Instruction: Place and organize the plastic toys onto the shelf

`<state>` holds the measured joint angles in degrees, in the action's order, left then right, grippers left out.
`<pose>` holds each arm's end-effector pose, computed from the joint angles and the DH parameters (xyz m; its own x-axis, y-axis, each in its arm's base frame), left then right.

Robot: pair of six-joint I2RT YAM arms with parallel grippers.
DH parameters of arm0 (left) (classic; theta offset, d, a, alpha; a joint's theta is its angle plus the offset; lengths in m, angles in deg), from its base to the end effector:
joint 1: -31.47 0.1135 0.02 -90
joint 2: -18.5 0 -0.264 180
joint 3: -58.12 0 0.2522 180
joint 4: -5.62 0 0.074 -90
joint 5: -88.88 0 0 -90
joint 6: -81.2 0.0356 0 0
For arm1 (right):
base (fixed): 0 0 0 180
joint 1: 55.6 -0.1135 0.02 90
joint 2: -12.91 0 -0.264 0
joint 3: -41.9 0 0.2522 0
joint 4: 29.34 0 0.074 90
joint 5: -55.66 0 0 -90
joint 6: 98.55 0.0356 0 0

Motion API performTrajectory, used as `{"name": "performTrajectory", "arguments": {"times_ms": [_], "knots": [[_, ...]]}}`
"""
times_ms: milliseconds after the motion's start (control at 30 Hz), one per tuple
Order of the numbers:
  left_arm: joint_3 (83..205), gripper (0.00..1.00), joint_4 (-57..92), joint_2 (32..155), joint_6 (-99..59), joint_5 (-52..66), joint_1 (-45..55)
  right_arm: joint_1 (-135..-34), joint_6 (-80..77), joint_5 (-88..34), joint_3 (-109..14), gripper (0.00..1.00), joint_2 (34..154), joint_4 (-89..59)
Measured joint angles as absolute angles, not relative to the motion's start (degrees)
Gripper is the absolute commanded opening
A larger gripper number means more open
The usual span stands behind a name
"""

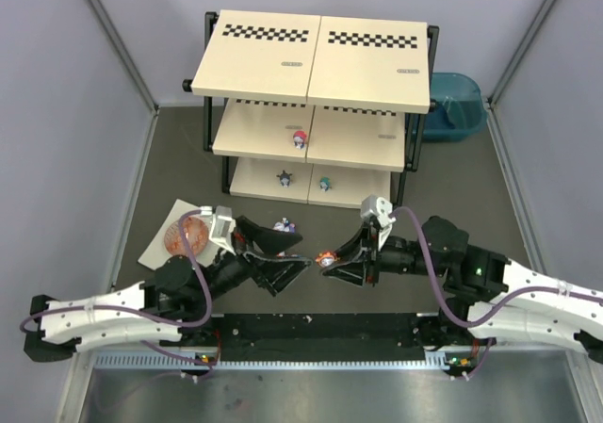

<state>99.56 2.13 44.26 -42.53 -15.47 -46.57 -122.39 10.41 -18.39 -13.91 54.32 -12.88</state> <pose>0.0351 -0.1229 0.3320 -0.4427 -0.5058 -0.7404 0.7857 0.1791 -0.5922 0.0598 0.1642 0.3470 -0.3357 0.0099 -0.9419 -0.9335 0.1304 0.3340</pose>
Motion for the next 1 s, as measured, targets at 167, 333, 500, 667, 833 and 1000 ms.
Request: {"name": "performTrajectory", "arguments": {"times_ms": [167, 333, 500, 667, 833, 1000], "knots": [[104.22, 0.99, 8.55, 49.29, -43.6, -18.72, -46.57, -131.85, 5.38, -30.67, -17.78, 0.0, 55.85, -9.69], [107.36, 0.99, 10.94, 54.14, -45.09, -20.25, -46.57, -138.41, 1.82, -43.46, -19.2, 0.0, 57.77, -8.68], [107.47, 0.99, 11.48, 56.33, -47.38, -21.63, -46.57, -143.46, -1.26, -55.11, -20.88, 0.0, 61.55, -7.46], [108.52, 0.94, 12.82, 57.33, -49.44, -22.33, -46.57, -147.63, -4.17, -67.18, -21.19, 0.0, 64.26, -7.55], [109.51, 0.86, 14.48, 57.66, -51.1, -23.36, -46.59, -149.58, -6.09, -76.03, -21.73, 0.0, 65.94, -7.92], [110.6, 0.78, 16.18, 57.66, -52.26, -23.97, -46.63, -150.82, -7.82, -82.54, -21.8, 0.0, 66.34, -9.49]]}}
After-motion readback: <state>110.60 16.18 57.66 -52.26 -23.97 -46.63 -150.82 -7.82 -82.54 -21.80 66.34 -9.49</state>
